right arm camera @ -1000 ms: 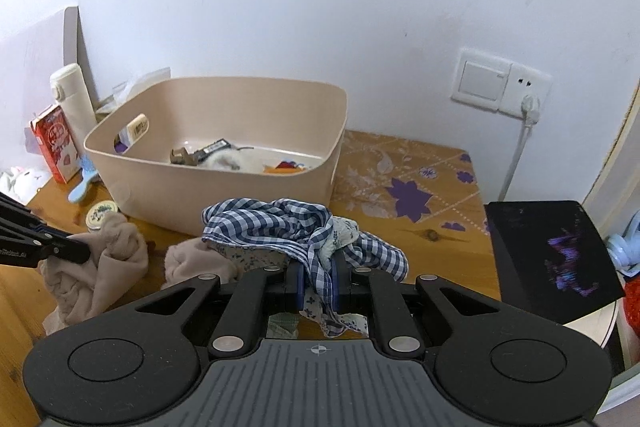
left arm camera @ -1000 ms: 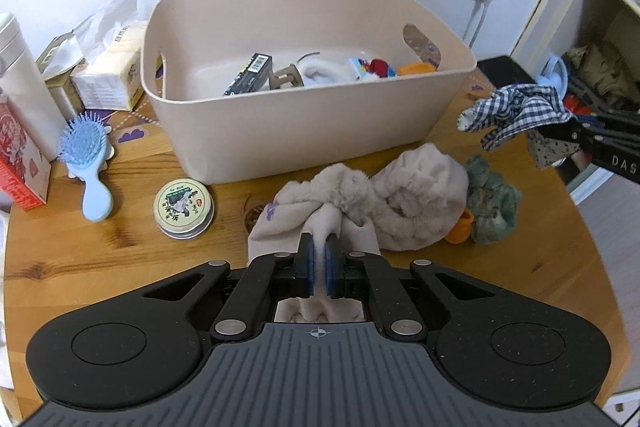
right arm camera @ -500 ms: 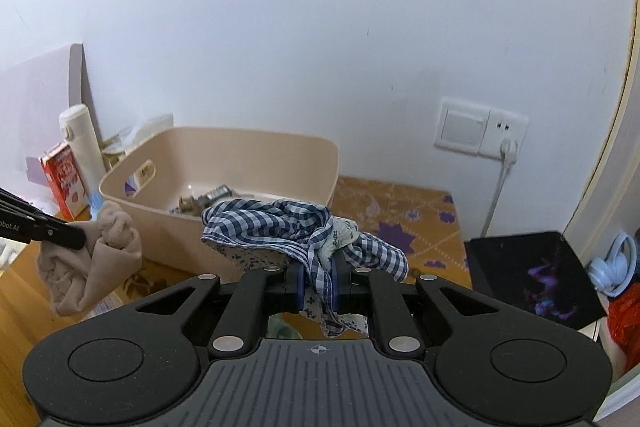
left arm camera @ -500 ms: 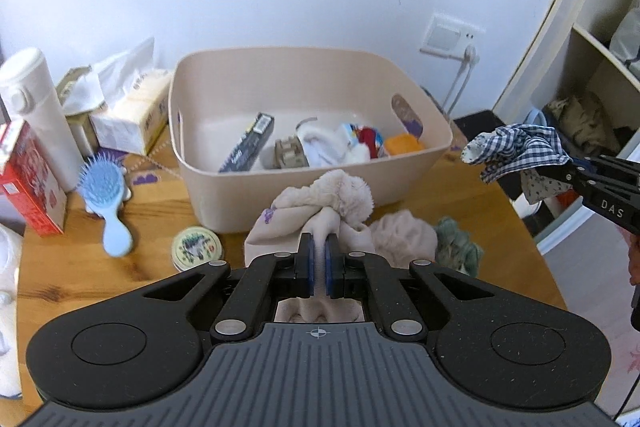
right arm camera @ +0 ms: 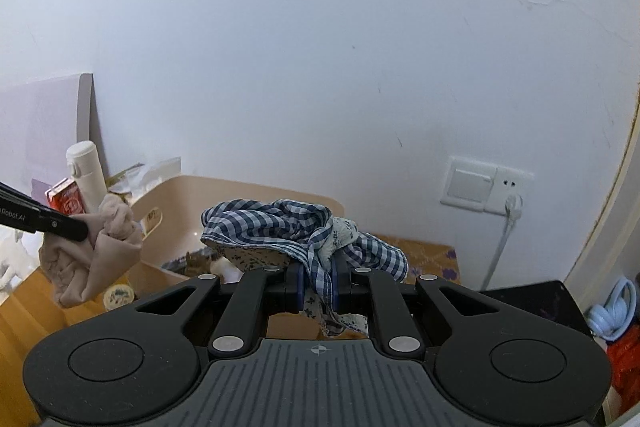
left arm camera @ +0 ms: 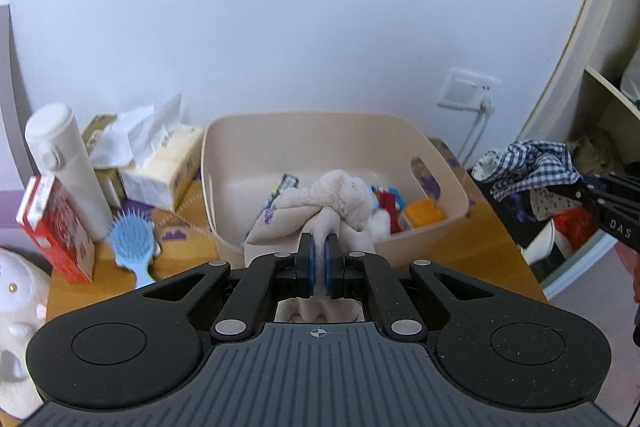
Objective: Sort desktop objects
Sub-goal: 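Carry both cloths into the basket and open both grippers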
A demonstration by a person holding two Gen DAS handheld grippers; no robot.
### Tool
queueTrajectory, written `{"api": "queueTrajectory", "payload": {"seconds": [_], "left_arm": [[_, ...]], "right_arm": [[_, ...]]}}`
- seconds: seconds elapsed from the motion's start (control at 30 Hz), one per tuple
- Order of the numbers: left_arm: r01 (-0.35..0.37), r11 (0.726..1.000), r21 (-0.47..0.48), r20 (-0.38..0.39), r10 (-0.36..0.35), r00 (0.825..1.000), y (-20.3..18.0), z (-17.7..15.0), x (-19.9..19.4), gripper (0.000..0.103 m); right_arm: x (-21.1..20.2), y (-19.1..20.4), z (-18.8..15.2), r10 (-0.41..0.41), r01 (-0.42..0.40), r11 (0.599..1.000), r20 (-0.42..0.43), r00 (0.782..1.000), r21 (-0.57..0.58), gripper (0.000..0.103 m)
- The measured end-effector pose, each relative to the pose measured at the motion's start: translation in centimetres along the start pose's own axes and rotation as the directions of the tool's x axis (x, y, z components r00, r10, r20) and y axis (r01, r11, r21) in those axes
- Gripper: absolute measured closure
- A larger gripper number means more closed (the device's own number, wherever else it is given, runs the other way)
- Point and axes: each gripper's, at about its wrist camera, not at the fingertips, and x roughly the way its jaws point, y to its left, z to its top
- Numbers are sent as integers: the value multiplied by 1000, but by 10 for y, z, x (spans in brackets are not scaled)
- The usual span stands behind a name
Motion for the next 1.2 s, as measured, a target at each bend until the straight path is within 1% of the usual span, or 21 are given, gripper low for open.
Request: {"api": "queueTrajectory", "payload": {"seconds": [0.23,0.43,0.6,0.77,0.93,1.07,1.2], "left_arm": [[-34,999,-4,42,34,999,-1,27,17,99],[-69,998,-9,40,69,997,-3,46,40,98],[-96,995,-2,37,96,995,-7,54,64,99],[-127,992,-11,4,127,992,-6,53,92,98],[-152,988,-17,-51,151,987,-1,45,113,98],[-139,990,-38,-92,135,987,4,38,124,98],[-123,992,-23,-138,119,983,3,32,132,98]], "right_arm": [[19,3,17,7,-7,1000,19,1000,-16,91],[40,6,28,23,-22,999,21,1000,-47,91],[58,9,31,32,-31,998,11,999,-59,91],[79,17,30,53,-54,996,-15,998,-75,91],[101,25,26,77,-82,993,-64,995,-83,91],[118,30,21,96,-107,990,-119,988,-90,90],[131,36,11,116,-137,984,-172,978,-115,88]]}}
